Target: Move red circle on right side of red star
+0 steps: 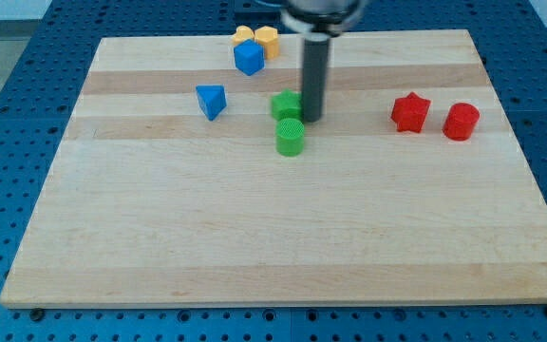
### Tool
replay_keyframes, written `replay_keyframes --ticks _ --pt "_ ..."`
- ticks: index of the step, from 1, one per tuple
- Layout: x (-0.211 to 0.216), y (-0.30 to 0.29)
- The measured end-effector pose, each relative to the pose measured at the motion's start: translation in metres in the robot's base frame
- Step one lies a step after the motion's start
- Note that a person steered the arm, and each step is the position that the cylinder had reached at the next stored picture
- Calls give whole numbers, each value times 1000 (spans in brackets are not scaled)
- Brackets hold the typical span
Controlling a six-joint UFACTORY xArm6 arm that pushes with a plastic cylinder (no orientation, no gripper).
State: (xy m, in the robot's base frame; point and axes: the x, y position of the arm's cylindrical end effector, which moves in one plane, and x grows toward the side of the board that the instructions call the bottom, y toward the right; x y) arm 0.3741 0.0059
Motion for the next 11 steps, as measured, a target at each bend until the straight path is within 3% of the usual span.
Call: replay_keyframes --ticks 1,2,3,4,5,6,7,9,11 --pt "8 -28" --pt "-14 11" --pt "-57 61" --pt "-66 164" --pt "-33 258" --pt "16 280" --pt "48 252" --pt "49 160" --pt "77 238"
